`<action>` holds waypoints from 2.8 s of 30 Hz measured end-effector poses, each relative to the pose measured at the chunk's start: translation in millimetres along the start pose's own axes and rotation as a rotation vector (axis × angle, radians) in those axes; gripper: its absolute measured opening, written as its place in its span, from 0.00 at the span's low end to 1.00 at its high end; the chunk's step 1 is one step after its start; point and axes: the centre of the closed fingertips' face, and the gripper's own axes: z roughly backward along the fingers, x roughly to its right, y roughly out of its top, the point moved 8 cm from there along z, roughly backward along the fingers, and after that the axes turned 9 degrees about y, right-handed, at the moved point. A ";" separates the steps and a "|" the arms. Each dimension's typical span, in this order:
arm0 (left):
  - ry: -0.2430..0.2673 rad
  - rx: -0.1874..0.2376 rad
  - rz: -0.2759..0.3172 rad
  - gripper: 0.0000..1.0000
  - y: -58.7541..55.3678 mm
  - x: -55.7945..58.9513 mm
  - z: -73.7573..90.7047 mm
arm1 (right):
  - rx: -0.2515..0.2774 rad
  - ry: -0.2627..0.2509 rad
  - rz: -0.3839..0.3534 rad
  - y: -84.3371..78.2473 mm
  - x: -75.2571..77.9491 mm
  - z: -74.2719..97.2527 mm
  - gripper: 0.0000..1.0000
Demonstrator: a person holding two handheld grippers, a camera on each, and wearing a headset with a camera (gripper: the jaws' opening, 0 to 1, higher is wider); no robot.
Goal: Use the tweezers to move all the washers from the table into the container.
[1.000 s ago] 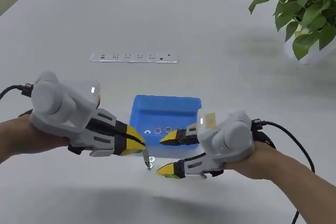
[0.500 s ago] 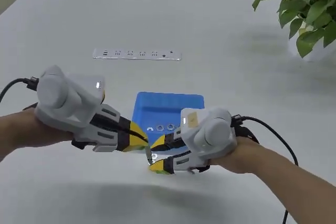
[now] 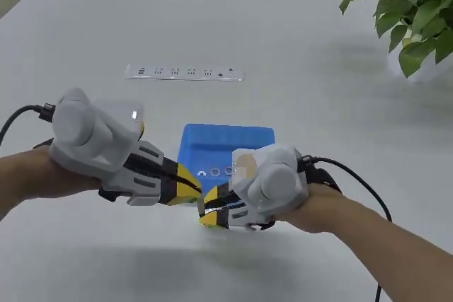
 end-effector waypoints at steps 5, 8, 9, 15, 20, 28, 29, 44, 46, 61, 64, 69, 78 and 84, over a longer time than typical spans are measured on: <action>-0.001 -0.001 0.002 0.05 -0.4 0.1 0.0 | 0.000 0.001 -0.008 -0.3 -0.3 -1.1 0.11; -0.003 -0.002 0.003 0.05 -0.4 0.4 -0.2 | 0.002 0.003 -0.019 -0.7 -0.1 -1.0 0.11; -0.004 -0.002 0.003 0.05 -0.3 0.5 -0.3 | 0.003 0.004 -0.026 -0.7 -0.2 -0.9 0.10; -0.007 -0.004 0.001 0.06 -0.2 1.6 -1.5 | 0.005 0.006 -0.043 -1.0 -0.3 -0.8 0.10; -0.004 -0.005 0.000 0.06 -0.3 1.2 -1.4 | 0.010 0.007 -0.054 -1.4 0.3 -0.8 0.10; 0.004 -0.004 -0.009 0.07 0.2 1.3 -1.7 | 0.011 0.004 -0.059 -1.6 0.2 -0.6 0.09; 0.004 -0.005 -0.006 0.08 0.1 1.5 -1.7 | 0.009 0.003 -0.059 -1.6 0.3 -0.4 0.09; 0.041 0.007 0.072 0.38 -12.7 5.1 6.5 | 0.011 0.004 -0.060 -0.7 -3.1 3.9 0.10; 0.052 0.014 0.082 0.40 -14.5 6.4 8.4 | 0.013 0.002 -0.060 0.7 -3.5 6.0 0.10; 0.140 0.064 0.174 0.74 -21.5 9.9 17.3 | 0.029 -0.016 -0.052 16.4 -2.1 24.5 0.10; 0.151 0.058 0.190 0.80 -22.4 10.2 18.6 | 0.032 -0.022 -0.046 19.8 -2.2 28.4 0.10; 0.176 0.061 0.189 0.86 -21.7 9.7 21.6 | 0.039 -0.031 -0.032 27.7 0.1 37.0 0.10; 0.201 0.075 0.176 0.93 -17.9 9.2 26.0 | 0.060 -0.065 -0.003 44.2 15.6 58.5 0.10; 0.208 0.074 0.168 0.96 -17.2 9.7 28.1 | 0.066 -0.085 0.005 46.3 27.7 68.6 0.10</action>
